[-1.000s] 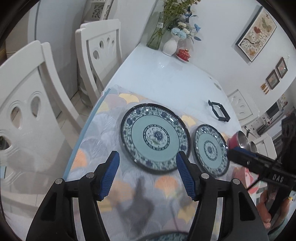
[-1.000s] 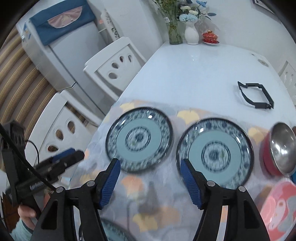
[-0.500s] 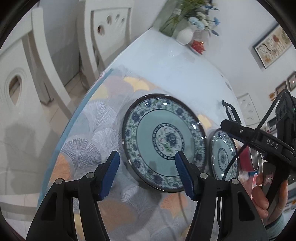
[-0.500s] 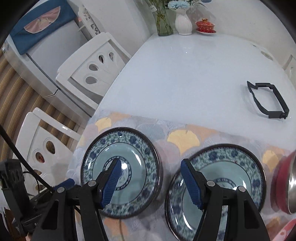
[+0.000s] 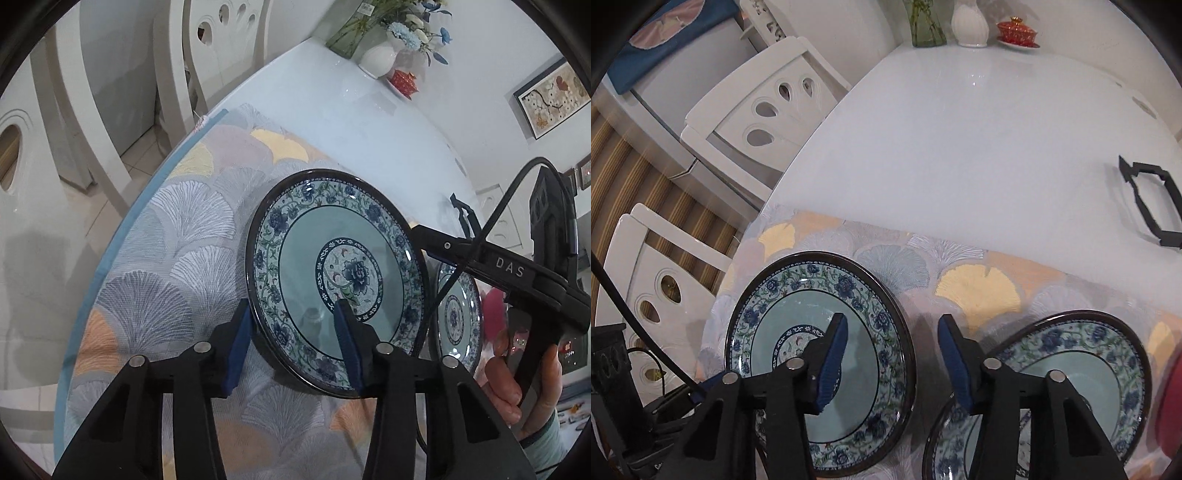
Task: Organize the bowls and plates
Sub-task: 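Grip the rim of the second patterned plate with both grippers, then lift the second plate with both grippers and carry it over the first plate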
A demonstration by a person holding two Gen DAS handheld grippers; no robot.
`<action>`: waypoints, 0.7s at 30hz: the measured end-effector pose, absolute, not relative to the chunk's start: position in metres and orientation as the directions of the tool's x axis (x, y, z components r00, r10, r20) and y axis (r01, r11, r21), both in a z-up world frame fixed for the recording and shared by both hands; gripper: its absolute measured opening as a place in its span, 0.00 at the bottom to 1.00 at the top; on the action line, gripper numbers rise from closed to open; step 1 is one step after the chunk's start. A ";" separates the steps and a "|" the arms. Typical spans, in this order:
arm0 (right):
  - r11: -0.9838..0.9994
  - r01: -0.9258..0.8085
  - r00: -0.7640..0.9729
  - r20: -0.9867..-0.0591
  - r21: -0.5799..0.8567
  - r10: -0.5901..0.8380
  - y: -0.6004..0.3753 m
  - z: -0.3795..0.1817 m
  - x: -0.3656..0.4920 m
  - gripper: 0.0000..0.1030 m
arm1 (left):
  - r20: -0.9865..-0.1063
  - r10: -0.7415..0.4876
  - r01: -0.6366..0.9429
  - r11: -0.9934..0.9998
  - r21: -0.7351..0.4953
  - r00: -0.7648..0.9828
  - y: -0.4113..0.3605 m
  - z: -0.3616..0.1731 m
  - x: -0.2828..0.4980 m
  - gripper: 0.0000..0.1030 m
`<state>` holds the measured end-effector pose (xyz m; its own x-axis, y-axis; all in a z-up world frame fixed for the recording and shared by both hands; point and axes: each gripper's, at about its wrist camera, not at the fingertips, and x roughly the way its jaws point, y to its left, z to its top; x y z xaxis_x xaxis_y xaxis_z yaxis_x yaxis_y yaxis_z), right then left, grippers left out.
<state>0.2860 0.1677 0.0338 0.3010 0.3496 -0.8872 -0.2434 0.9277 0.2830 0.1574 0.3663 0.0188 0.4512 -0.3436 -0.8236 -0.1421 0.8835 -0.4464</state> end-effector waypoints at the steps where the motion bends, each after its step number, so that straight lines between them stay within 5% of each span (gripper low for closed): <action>1: 0.928 -0.243 0.298 -0.888 0.284 0.350 0.168 0.032 0.287 0.46 | -0.824 -0.342 -0.142 0.885 -0.445 0.451 0.366 0.018 0.158 0.36; 21: 0.922 -0.304 0.267 -0.908 0.240 0.324 0.187 0.016 0.290 0.40 | -0.822 -0.311 -0.113 0.906 -0.408 0.477 0.363 0.014 0.158 0.30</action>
<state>0.2904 0.1871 0.0157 0.2666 0.3244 -0.9076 -0.3040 0.9219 0.2402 0.1576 0.3635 0.0136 0.4769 -0.3110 -0.8221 -0.1125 0.9060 -0.4080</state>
